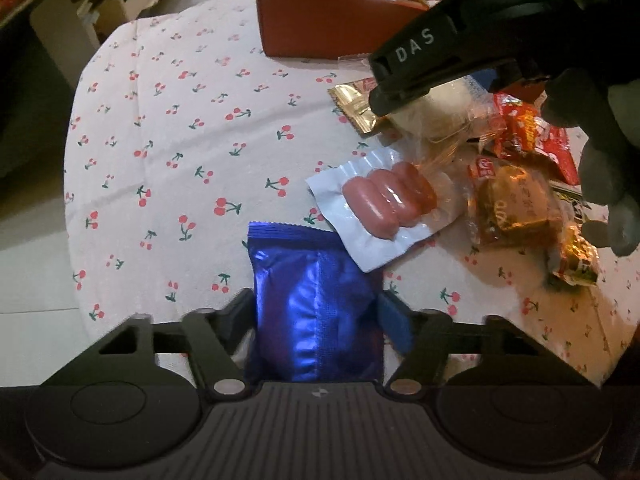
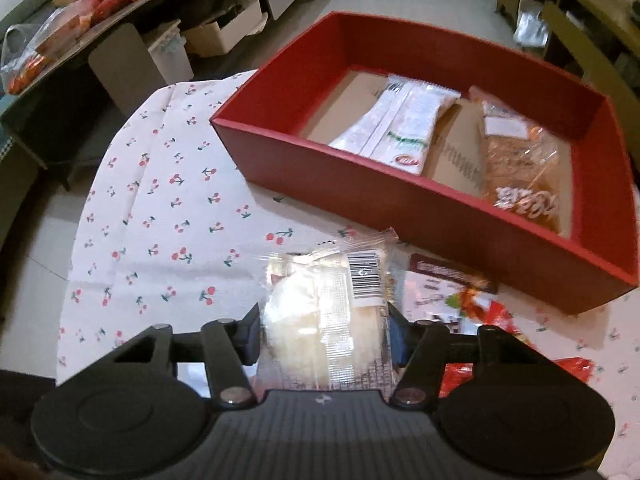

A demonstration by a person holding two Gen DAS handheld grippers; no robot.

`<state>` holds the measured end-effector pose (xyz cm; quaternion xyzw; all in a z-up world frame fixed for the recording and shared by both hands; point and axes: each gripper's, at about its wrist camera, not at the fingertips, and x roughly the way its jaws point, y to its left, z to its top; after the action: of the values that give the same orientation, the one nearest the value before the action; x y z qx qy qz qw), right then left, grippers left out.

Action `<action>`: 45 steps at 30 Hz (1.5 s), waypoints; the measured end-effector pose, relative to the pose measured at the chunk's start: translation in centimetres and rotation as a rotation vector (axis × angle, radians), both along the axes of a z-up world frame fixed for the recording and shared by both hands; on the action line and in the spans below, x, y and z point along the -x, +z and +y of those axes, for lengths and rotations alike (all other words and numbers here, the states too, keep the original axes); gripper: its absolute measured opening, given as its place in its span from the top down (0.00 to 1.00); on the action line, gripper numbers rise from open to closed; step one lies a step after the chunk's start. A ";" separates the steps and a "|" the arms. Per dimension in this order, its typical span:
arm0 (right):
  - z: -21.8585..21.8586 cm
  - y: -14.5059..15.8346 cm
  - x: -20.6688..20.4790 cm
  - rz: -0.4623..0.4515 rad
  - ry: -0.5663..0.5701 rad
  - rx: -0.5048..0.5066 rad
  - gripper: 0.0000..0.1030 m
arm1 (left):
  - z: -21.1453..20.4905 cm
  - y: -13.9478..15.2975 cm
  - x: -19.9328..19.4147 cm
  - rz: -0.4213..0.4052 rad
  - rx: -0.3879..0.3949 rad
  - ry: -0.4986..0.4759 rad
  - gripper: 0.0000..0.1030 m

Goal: Organize snacks
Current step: 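Grasp the blue foil packet with the left tool while the right tool grasps the wrapped bun, then carry the blue packet and wrapped bun over the red box with both tools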

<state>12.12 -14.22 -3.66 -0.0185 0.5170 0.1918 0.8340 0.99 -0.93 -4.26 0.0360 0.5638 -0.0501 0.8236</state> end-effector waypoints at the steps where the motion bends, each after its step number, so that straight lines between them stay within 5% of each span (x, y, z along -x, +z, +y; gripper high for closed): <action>1: -0.3 0.2 0.1 0.000 -0.002 -0.009 0.35 | 0.0 0.1 0.1 0.003 -0.001 -0.002 0.33; 13: -2.2 2.8 1.2 -0.044 -0.019 -0.112 0.35 | 0.8 1.3 0.4 -0.005 0.000 -0.004 0.44; 18: -2.6 2.9 1.4 -0.040 -0.026 -0.128 0.35 | 0.1 -0.5 -0.1 0.018 -0.026 -0.023 0.16; 20: -2.7 2.9 1.3 -0.038 -0.029 -0.134 0.35 | -0.5 -0.8 0.1 -0.006 -0.055 -0.048 0.12; 24: -2.9 3.0 1.3 -0.039 -0.027 -0.137 0.35 | 0.6 -0.2 0.5 -0.015 -0.013 -0.029 0.32; 29: -3.2 3.7 1.8 -0.065 -0.028 -0.151 0.35 | 1.0 0.5 0.8 -0.011 -0.003 -0.020 0.40; 45: -4.1 4.2 1.8 -0.078 -0.058 -0.146 0.35 | 2.8 5.2 -0.9 -0.113 0.132 0.030 0.40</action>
<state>10.28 -18.35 0.52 0.0501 0.4691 0.2040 0.8578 1.93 1.86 0.91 -0.0240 0.5125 -0.0728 0.8552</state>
